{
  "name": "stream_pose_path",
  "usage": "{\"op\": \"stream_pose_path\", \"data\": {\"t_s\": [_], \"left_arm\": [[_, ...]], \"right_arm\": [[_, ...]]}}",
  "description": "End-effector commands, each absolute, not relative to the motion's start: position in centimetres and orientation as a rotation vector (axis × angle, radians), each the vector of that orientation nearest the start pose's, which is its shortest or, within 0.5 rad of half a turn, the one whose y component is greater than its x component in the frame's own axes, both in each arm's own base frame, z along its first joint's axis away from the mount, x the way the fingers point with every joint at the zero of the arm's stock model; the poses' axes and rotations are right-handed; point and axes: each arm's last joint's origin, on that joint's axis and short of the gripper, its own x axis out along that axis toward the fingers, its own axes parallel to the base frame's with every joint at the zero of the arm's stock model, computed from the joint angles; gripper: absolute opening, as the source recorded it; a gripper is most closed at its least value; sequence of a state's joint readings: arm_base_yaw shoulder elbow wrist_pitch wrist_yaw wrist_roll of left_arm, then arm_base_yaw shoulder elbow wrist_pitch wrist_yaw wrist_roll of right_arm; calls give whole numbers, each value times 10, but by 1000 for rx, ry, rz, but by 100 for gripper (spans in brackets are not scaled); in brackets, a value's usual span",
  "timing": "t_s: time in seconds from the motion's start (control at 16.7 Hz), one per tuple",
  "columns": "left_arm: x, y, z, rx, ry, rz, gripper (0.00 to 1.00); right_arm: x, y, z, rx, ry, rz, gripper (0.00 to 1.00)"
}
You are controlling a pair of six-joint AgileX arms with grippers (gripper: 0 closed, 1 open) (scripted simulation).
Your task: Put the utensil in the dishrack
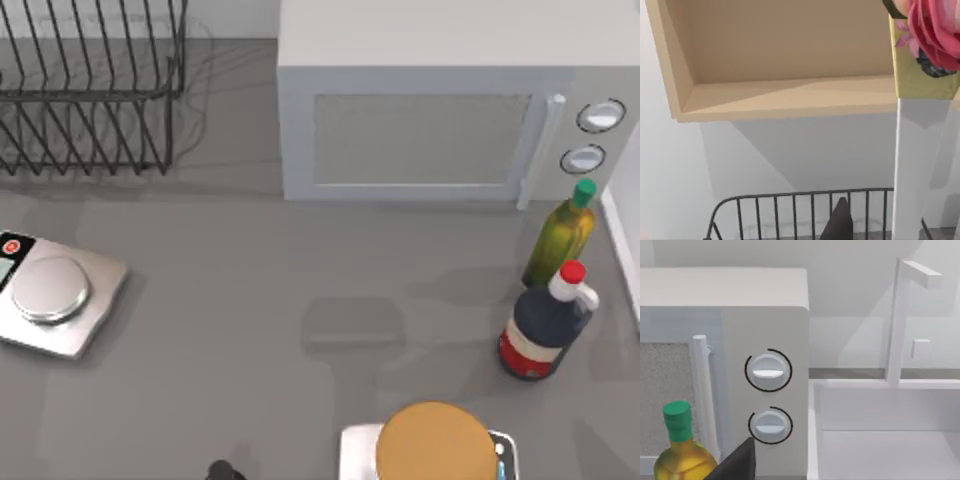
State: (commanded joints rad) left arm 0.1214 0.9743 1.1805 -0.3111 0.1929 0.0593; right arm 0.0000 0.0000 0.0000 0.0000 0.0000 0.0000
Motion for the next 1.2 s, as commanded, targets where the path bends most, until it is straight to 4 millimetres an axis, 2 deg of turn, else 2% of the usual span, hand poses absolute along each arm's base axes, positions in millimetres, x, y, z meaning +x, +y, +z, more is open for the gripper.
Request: {"op": "stream_pose_path", "data": {"t_s": [0.18, 0.6, 0.72, 0.9, 1.02, 1.2], "left_arm": [[183, 29, 418, 2, 6, -23, 0], [186, 29, 418, 3, 0, -25, 0], [203, 30, 414, 1, 0, -30, 0], [249, 35, 395, -1, 4, -32, 0], [286, 37, 371, -1, 4, -29, 0], [334, 37, 324, 2, -6, -25, 0]], "right_arm": [[106, -1, 160, 0, 0, 0, 100], [106, -1, 160, 0, 0, 0, 100], [106, -1, 160, 0, 0, 0, 100], [106, -1, 160, 0, 0, 0, 100], [106, -1, 160, 0, 0, 0, 100], [106, -1, 160, 0, 0, 0, 100]]}}
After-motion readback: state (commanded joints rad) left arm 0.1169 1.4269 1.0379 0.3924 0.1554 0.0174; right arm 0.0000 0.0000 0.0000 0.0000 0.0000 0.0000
